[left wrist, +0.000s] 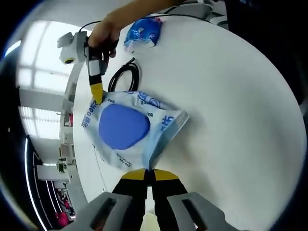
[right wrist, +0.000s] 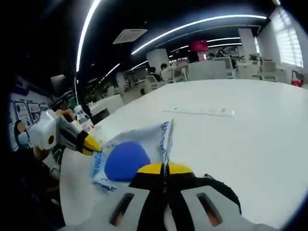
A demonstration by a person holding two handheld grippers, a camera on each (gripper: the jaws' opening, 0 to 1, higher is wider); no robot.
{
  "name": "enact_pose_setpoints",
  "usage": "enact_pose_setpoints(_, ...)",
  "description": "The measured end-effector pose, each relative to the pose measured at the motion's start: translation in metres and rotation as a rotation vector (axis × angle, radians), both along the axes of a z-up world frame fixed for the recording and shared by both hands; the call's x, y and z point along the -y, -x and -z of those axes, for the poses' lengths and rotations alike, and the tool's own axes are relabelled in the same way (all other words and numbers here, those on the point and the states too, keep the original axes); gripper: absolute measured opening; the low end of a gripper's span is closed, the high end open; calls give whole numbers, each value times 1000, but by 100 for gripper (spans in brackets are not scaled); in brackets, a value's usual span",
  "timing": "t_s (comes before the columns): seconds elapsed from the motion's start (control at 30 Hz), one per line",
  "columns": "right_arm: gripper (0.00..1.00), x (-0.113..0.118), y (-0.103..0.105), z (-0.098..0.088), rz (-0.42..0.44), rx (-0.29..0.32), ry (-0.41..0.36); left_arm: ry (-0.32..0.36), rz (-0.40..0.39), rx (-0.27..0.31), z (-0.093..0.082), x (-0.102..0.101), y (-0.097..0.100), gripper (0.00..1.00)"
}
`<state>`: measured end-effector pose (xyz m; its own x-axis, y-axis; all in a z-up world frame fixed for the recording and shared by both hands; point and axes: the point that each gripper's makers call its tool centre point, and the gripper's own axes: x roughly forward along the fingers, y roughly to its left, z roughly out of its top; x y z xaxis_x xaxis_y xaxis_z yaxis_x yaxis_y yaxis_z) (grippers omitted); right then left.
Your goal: Arrange the tabletop items into an orderly group along one side of the table until the central work area is clear of visible clutter.
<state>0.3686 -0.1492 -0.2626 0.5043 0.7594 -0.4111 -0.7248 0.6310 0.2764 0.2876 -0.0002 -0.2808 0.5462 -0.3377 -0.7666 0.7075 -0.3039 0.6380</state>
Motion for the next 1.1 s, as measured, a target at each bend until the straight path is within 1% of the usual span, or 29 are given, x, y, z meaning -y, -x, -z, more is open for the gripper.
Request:
enact_pose_setpoints(0.17,0,2,10,5,-1,2,12,-12,7,-34,3,-3,0,1)
enact_pose_setpoints(0.3,0,2,19,8,-5,11,29,-46,19,-56,10,-3,1,1)
enact_pose_setpoints(0.4,0,5,18,8,4,18,31,-52,23,-56,10,-3,1,1)
enact_pose_setpoints(0.63,0,3,25,8,-1,20,33,-62,13,-46,4,-6,0,1)
enact_pose_setpoints(0.7,0,1,29,8,-7,25,35,-69,12,-46,4,-7,-1,1)
enact_pose_setpoints(0.8,0,-1,33,11,-10,27,37,-90,-4,-65,9,-9,-2,1)
enact_pose_setpoints(0.87,0,-3,36,13,-12,42,57,-112,-8,-72,13,-10,-3,1)
enact_pose_setpoints(0.9,0,-4,36,13,-8,64,70,-119,-13,-77,15,-10,-3,1)
enact_pose_setpoints(0.93,0,-4,36,13,-4,98,93,-135,-16,-71,16,-11,-5,1)
enact_pose_setpoints(0.97,0,-5,38,14,-8,102,113,-142,-22,-67,16,-12,-7,1)
enact_pose_setpoints(1.03,0,-5,40,17,-18,141,172,-149,-30,-74,18,-13,-9,1)
enact_pose_setpoints(1.1,0,-7,42,19,-23,153,194,-156,-33,-79,21,-13,-10,1)
